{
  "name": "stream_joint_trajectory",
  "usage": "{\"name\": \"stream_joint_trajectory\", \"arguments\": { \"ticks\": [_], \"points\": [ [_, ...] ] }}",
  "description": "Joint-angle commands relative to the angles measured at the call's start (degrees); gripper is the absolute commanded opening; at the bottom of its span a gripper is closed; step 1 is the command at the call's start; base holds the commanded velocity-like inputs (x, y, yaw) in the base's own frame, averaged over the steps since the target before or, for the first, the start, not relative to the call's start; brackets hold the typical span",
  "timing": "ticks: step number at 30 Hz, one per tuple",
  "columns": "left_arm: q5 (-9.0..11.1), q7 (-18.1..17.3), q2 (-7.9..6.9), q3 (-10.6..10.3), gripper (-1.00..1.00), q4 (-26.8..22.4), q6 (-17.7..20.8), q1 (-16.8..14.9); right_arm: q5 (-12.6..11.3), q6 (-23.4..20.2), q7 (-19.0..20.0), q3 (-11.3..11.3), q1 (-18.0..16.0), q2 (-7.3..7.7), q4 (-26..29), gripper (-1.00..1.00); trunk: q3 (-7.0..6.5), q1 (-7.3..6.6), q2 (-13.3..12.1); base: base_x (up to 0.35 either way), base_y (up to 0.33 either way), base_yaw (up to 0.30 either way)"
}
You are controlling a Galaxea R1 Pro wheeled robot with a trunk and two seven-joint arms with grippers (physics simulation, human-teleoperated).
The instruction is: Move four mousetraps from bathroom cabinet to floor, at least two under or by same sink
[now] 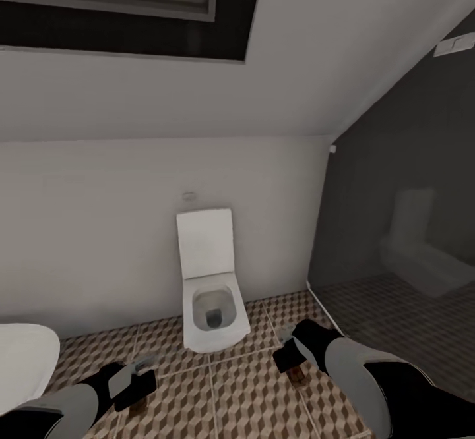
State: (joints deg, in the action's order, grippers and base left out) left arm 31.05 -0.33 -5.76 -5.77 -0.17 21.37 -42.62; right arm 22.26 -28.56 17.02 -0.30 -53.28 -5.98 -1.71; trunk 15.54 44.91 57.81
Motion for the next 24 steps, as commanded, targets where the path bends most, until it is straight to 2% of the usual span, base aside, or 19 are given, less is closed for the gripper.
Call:
{"name": "stream_joint_trajectory", "arguments": {
  "ticks": [1,8,17,24],
  "points": [
    [0.32,-0.5,-0.15,-0.47,-1.0,-0.02,0.24,-0.03,0.42,-0.09,0.3,-0.05,-0.07,0.0,-0.05,-1.0,0.08,0.01,0.06,0.007,0.0,0.274],
    [0.31,-2.5,-0.58,-0.47,-1.0,-0.03,0.23,-0.01,0.42,-0.09,0.3,-0.05,-0.07,0.0,-0.05,-1.0,0.08,0.01,0.06,0.002,0.0,0.228],
    [0.25,-2.65,-0.45,-0.47,-1.0,-0.01,0.12,-0.01,0.44,-0.09,0.3,-0.05,-0.07,0.0,-0.05,-1.0,0.08,0.01,0.06,0.0,-0.015,0.027],
    [0.24,-2.65,-0.4,-0.47,-1.0,-0.02,0.08,0.2,0.42,-0.09,0.3,-0.05,-0.07,0.0,-0.05,-1.0,0.08,0.01,0.06,0.0,-0.225,0.001]
  ]
}}
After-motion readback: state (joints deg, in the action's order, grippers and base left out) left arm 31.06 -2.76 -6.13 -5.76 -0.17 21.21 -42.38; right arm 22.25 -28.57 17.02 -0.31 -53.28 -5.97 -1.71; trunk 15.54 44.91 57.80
